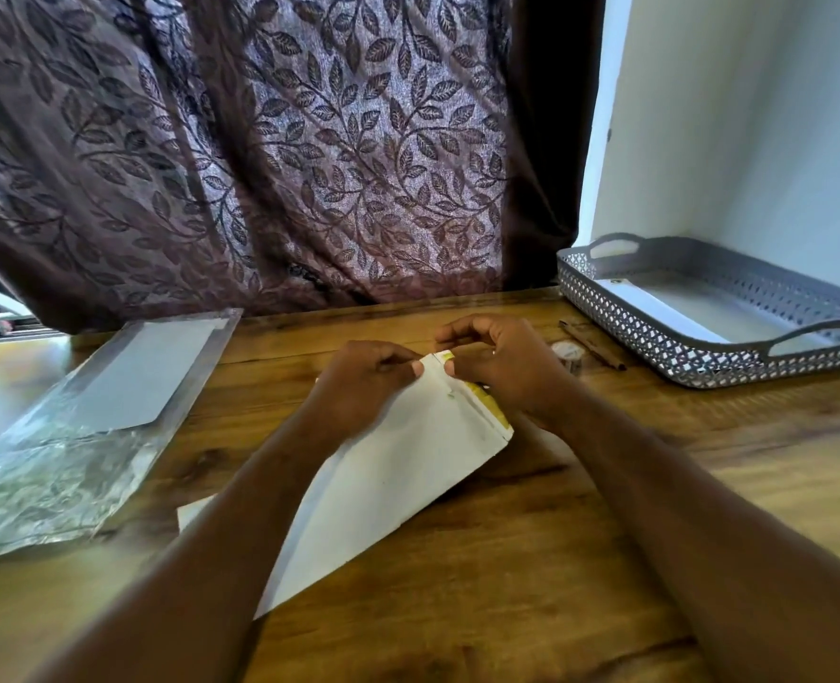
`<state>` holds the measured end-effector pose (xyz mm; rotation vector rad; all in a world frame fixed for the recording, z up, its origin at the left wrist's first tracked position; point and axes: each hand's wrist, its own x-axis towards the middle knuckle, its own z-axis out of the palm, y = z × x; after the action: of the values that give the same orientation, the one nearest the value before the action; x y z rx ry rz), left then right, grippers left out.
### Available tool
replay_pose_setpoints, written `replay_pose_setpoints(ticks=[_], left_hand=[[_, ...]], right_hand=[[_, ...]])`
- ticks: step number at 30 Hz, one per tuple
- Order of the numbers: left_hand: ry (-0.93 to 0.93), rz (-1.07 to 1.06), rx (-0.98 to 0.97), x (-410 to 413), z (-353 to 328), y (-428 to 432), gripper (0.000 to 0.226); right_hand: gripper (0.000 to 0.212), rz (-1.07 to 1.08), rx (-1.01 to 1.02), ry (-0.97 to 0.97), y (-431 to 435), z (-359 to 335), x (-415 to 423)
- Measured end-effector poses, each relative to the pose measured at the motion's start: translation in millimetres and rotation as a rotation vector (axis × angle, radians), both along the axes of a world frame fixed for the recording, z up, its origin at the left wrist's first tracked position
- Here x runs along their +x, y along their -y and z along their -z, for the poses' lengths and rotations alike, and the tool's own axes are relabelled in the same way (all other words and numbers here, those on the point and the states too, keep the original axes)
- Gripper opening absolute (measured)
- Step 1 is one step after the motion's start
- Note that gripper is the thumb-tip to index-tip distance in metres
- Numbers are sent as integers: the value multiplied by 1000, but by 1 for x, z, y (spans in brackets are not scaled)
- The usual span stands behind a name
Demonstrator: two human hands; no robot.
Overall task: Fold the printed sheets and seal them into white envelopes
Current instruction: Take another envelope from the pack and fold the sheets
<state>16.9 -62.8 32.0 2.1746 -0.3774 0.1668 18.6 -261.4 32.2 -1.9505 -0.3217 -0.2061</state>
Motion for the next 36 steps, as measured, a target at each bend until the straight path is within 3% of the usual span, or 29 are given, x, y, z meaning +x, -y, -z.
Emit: replay_pose_setpoints(ticks=[3, 5, 11, 17, 24, 32, 36], left_hand=[[-14, 8, -48, 0, 3, -3, 15], [-12, 1, -35, -1, 3, -6, 13], [-80, -24, -95, -1, 3, -4, 12], [-172, -44, -177, -2, 2, -3, 10], [-153, -68, -175, -3, 0, -5, 10], [-143, -58, -163, -4, -1, -5, 10], [-161, -39, -181, -6, 0, -3, 9]], right_hand=[[39, 91, -422, 205, -7, 3, -3], [42, 120, -550, 290, -12, 4, -3], [21, 124, -535, 320, -19, 1, -11], [28, 100, -709, 356, -23, -8, -16], [27, 212, -722, 222, -19, -5, -22], [14, 259, -544, 159, -24, -7, -25], [12, 208, -586, 164, -22, -7, -26]])
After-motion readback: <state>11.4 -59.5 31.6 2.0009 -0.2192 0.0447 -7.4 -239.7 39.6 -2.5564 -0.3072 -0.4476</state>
